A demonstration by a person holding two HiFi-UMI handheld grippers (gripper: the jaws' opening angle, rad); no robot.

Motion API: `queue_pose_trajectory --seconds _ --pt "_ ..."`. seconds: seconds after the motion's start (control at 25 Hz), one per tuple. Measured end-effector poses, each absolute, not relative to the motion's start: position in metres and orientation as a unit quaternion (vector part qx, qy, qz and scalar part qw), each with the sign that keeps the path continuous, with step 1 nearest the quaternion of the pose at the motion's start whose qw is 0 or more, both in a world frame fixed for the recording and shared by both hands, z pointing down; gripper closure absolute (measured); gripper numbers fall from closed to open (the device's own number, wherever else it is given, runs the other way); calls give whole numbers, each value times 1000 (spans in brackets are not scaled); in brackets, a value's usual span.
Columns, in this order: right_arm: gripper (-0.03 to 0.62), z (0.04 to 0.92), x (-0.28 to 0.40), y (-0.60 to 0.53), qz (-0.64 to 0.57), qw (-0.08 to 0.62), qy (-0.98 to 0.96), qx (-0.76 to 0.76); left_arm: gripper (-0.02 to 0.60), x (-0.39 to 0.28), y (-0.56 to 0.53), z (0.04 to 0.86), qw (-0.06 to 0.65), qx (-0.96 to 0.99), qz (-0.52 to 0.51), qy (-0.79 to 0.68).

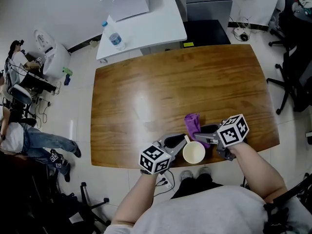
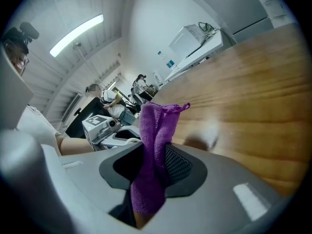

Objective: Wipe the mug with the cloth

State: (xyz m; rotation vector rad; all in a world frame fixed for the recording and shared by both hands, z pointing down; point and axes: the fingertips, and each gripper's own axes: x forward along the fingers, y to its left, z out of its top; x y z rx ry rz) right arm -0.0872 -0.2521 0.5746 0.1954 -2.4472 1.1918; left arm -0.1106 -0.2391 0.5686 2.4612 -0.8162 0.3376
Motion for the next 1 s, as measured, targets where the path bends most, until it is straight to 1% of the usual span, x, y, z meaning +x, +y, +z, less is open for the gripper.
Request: queue_pose_trajectory --seconds 0.16,0.44,0.6,0.72,1.0 --pt "459 576 -87 -253 419 203 -881 85 545 -111 -239 568 259 909 125 -302" --pt "459 527 -51 -254 438 116 -883 120 546 -119 -240 568 256 904 121 -319" --pt "459 505 -33 -233 436 88 -886 132 545 -121 -241 569 256 902 118 -327" --pt "459 499 -29 -217 457 62 -877 133 545 -120 -242 567 256 901 117 -331" --pt "460 529 -30 -202 498 67 -854 136 545 -119 -241 566 259 897 114 -338"
